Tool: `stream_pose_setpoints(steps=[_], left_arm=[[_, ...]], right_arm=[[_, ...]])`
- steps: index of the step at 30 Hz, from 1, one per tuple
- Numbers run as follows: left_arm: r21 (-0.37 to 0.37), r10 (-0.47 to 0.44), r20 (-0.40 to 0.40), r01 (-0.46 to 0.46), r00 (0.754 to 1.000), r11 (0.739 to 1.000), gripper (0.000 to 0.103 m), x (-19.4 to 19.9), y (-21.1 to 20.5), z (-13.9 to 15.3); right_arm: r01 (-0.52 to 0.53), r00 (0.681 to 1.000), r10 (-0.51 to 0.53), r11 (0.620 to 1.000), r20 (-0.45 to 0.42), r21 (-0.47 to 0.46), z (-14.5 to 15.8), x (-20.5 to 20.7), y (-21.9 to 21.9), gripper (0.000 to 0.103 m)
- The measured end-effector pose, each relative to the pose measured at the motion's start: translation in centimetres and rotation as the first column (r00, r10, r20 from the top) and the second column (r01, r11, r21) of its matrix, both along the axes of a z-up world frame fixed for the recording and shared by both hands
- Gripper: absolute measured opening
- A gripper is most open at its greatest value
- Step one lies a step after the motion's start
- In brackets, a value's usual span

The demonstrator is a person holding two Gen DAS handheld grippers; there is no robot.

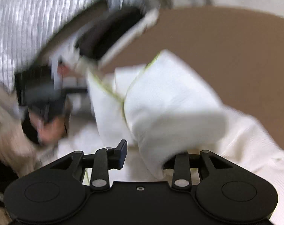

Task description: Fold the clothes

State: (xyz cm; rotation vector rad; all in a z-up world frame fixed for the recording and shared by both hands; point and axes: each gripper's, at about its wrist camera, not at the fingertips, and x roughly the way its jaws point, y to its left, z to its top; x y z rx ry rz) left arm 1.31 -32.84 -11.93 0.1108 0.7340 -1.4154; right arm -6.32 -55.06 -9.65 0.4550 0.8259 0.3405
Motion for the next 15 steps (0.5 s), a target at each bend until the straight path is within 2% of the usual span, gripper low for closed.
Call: stream_pose_setpoints(steps=[2,3,5,7,9,12,14,15], left_arm=[[0.042,-0.072,0.073,0.069,0.995,0.997,0.074,-2.0,-0.7,-0.2],[0.074,-0.093,0.116,0.085,0.989,0.994,0.074,-3.0,-0.9,-0.4],[0.116,-0.112,0.166,0.094,0.98,0.989,0.072,-4.5,-1.3,-0.9],[0.107,-0.077,0.131,0.063,0.988,0.992,0.072,-4.5,-1.0,-0.8],[0.098,-0.04,0.099,0.03,0.994,0.995,0.072,-4.5,-0.3,-0.6],[0.06,0.038,0.066,-0.042,0.997,0.997,0.072,-4.1,3.2,-0.2],[0.01,0.145,0.039,-0.146,0.989,0.989,0.073,-2.8,4.8,0.4],[-0.014,0.198,0.023,-0.198,0.98,0.98,0.074,-2.1,5.6,0.7]], right_arm=[[0.086,0.99,-0.102,0.984,0.094,0.159,0.8,-1.4,-2.5,0.045],[0.122,0.979,-0.159,0.959,0.129,0.257,1.1,-2.0,-3.9,0.052],[0.184,0.949,-0.271,0.89,0.16,0.418,0.8,-2.8,-6.3,0.056],[0.236,0.928,-0.341,0.849,0.149,0.473,-0.2,-2.5,-7.4,0.059],[0.311,0.916,-0.391,0.829,0.085,0.465,-1.7,-1.0,-7.9,0.063],[0.389,0.91,-0.41,0.79,-0.063,0.474,-5.3,2.1,-8.8,0.065],[0.44,0.895,-0.416,0.762,-0.162,0.474,-7.6,4.2,-9.4,0.067],[0.406,0.912,-0.374,0.772,-0.167,0.488,-7.8,4.3,-8.8,0.06]])
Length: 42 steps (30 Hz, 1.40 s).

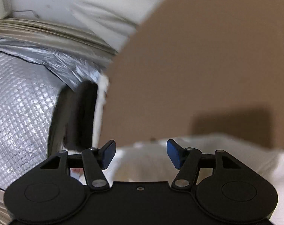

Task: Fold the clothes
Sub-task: 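Grasp the bunched shirt with the left gripper and tuck it together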

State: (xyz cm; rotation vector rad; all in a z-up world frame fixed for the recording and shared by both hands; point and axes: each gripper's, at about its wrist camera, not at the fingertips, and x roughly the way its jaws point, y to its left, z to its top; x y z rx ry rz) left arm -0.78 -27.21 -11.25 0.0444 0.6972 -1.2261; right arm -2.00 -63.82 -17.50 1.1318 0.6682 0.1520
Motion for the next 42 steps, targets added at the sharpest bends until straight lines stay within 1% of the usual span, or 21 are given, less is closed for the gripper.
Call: stream_pose_setpoints(steps=[1,2,4,6,9,11,14,16,19,21,24,25,26,27,29,30,31,33,35,38,42], left_arm=[[-0.026,0.052,-0.012,-0.053,0.999,0.998,0.074,0.7,0.8,0.3],[-0.051,0.104,-0.026,-0.106,0.994,0.993,0.074,1.3,1.6,0.6],[-0.099,0.206,-0.056,-0.211,0.977,0.972,0.074,2.7,3.3,1.2],[-0.151,0.243,-0.148,-0.265,0.959,0.952,0.074,4.2,4.6,1.1],[-0.184,0.273,-0.262,-0.326,0.925,0.927,0.074,5.0,5.1,-0.3],[-0.162,0.286,-0.288,-0.341,0.914,0.926,0.074,5.0,4.7,-1.1],[-0.102,0.287,-0.289,-0.327,0.913,0.94,0.074,4.8,3.7,-2.0],[-0.079,0.243,-0.318,-0.281,0.917,0.956,0.074,4.7,3.1,-2.3],[0.007,0.2,-0.377,-0.213,0.904,0.977,0.074,4.7,1.3,-3.8],[0.089,0.21,-0.483,-0.19,0.85,0.978,0.074,5.2,0.2,-5.8],[0.124,0.22,-0.644,-0.183,0.733,0.975,0.072,6.1,-0.4,-8.9],[0.13,0.226,-0.624,-0.185,0.748,0.974,0.066,6.0,-0.5,-8.9],[0.136,0.231,-0.603,-0.187,0.763,0.973,0.047,5.8,-0.6,-8.9],[0.142,0.234,-0.58,-0.186,0.78,0.972,0.038,5.7,-0.8,-8.7],[0.14,0.22,-0.538,-0.171,0.814,0.975,0.018,5.3,-0.9,-7.7],[0.124,0.216,-0.527,-0.176,0.822,0.976,0.017,5.1,-0.6,-7.0],[0.101,0.214,-0.5,-0.189,0.839,0.977,0.014,5.0,-0.2,-6.0],[0.033,0.241,-0.404,-0.249,0.883,0.968,0.013,5.2,1.5,-3.0],[-0.041,0.277,-0.305,-0.303,0.911,0.952,0.011,5.4,3.2,-0.1],[-0.15,0.354,-0.211,-0.388,0.911,0.909,0.012,6.6,6.2,2.7],[-0.048,0.463,-0.217,-0.483,0.86,0.874,0.013,8.5,7.4,1.1]], right_arm=[[-0.046,0.999,0.046,0.999,0.006,0.016,-0.1,0.1,0.7,0.037],[-0.114,0.992,0.113,0.993,0.047,0.006,0.7,-0.2,1.9,0.027],[-0.245,0.961,0.249,0.968,0.12,-0.047,3.2,-1.4,4.8,0.025],[-0.377,0.904,0.402,0.909,0.143,-0.176,6.0,-2.5,8.6,0.025],[-0.504,0.816,0.575,0.756,0.057,-0.418,8.6,-4.4,14.1,0.025],[-0.522,0.776,0.631,0.624,-0.02,-0.582,9.6,-5.7,16.8,0.025],[-0.52,0.757,0.648,0.511,-0.091,-0.684,9.7,-6.5,17.6,0.028],[-0.491,0.789,0.606,0.529,-0.097,-0.692,9.8,-6.8,16.7,0.033],[-0.423,0.844,0.535,0.611,-0.046,-0.669,10.0,-7.2,15.0,0.044],[-0.378,0.868,0.497,0.648,-0.009,-0.661,10.2,-7.6,13.9,0.056],[-0.369,0.875,0.483,0.683,0.011,-0.631,9.6,-6.6,14.0,0.065],[-0.388,0.87,0.493,0.683,-0.001,-0.619,9.1,-6.1,14.3,0.065],[-0.407,0.864,0.504,0.683,-0.012,-0.607,8.6,-5.6,14.6,0.065],[-0.435,0.852,0.522,0.665,-0.039,-0.607,7.8,-5.2,15.1,0.065],[-0.495,0.829,0.548,0.625,-0.112,-0.604,5.9,-3.8,16.4,0.046],[-0.479,0.845,0.52,0.635,-0.124,-0.606,5.7,-3.5,16.0,0.01],[-0.459,0.863,0.488,0.647,-0.133,-0.609,5.6,-3.3,15.5,0.002],[-0.419,0.894,0.421,0.668,-0.151,-0.615,5.3,-2.9,14.6,0.002],[-0.249,0.95,0.313,0.723,-0.016,-0.644,7.6,-4.6,12.4,0.002],[-0.04,0.971,0.186,0.742,0.148,-0.669,10.0,-7.0,10.1,0.002],[0.2,0.963,-0.02,0.718,0.268,-0.667,11.2,-8.6,7.3,0.002]])
